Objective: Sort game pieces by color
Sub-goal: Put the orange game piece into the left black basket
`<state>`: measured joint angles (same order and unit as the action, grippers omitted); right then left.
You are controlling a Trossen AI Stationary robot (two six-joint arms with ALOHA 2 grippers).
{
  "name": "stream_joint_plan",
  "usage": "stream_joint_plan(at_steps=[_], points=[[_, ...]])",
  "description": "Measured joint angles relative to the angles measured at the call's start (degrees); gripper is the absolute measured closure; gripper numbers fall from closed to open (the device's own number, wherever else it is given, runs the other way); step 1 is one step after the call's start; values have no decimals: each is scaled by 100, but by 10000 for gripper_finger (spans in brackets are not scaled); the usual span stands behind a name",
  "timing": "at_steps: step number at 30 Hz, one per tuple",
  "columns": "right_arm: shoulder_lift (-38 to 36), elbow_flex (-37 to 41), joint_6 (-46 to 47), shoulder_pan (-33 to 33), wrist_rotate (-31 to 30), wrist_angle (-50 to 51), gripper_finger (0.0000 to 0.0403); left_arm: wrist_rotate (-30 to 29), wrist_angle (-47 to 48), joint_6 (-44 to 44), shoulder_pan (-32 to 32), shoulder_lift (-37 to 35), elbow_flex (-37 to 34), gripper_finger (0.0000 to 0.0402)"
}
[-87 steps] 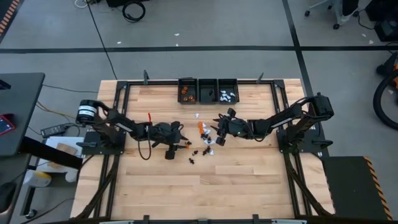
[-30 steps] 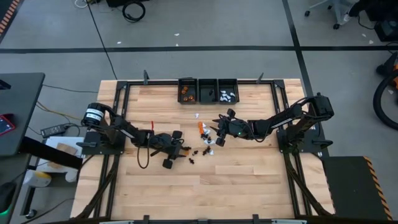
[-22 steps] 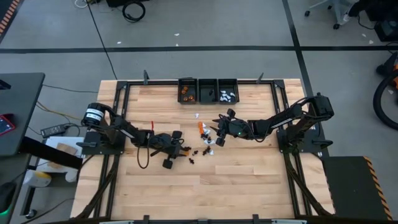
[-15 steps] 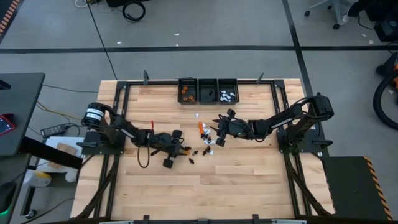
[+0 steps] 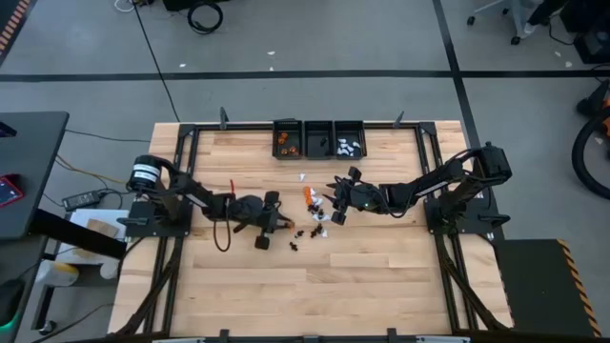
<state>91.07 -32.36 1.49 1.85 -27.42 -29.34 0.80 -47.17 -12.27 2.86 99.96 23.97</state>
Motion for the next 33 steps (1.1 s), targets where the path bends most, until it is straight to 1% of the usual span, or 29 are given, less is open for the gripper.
stream_joint_plan(at_steps=[5,10,15,22,26,28,33], points=[[0,0,-15,0,-6,0,238,-4,-9,-61,-275,-215,0,340],[0,0,21,0,-3,-57,238,-96,-43,-97,-691,-288,2,341],[1,0,35,2,47,-148,238,-120,-335,-242,-1125,-295,2,341],[2,0,-4,2,68,-144,238,-310,-778,-363,-1785,-295,2,341],[2,0,-14,2,69,-158,238,-310,-856,-359,-2003,-295,4,341],[2,0,-15,2,70,-208,238,-218,-790,-304,-2022,-295,86,341],[2,0,77,-32,116,-296,238,489,-114,-54,-1909,-249,509,336]])
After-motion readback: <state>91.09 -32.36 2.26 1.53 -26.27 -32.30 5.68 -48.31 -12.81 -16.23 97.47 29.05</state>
